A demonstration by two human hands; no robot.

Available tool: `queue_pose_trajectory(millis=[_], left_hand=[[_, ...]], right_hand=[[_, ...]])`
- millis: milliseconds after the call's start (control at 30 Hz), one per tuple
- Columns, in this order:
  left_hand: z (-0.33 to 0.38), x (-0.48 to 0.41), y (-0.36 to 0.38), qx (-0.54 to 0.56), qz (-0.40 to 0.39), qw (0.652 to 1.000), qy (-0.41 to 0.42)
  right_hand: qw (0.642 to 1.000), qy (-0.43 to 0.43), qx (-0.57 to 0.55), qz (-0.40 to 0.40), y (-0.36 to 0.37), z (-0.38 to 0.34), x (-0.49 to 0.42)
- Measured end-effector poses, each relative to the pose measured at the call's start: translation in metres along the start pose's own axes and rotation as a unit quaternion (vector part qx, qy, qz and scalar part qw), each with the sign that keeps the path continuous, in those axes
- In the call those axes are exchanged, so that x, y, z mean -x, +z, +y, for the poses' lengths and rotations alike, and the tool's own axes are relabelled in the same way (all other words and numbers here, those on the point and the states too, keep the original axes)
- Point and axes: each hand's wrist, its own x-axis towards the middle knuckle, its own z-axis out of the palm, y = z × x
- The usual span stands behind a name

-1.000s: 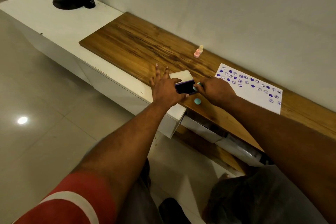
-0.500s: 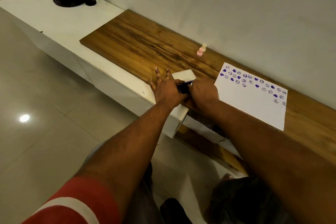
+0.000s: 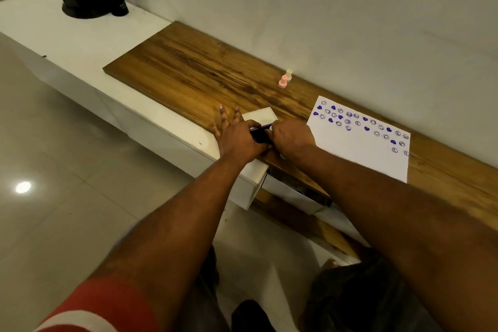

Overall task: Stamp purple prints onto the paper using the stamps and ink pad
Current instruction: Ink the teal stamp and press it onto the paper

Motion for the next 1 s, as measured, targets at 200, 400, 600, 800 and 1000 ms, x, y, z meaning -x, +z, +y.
queue_pose_trajectory(millis=[200,400,600,800,1000], left_hand=[[0.001,-0.004,-0.001,-0.035,-0.018,0.999,-0.002],[0.026,-0.005,-0.011,-0.097,0.022,0.993,0.059],[0.108,0.007,0.025,-0.116,0.087,0.965,0.217],[0.178,-0.011,0.086,-0.039,0.02,0.971,0.235],[0.191,-0.013,0.13,0.006,0.009,0.981,0.195]], right_hand=[[0.997,-0.03,-0.076,0.009,0.001,0.015,-0.005],[0.935,0.114,-0.272,0.198,0.031,0.099,0.027],[0.891,0.226,-0.363,0.154,0.081,0.198,0.053],[0.865,0.243,-0.418,0.135,0.102,0.215,0.046],[0.868,0.229,-0.411,0.158,0.111,0.218,0.041]])
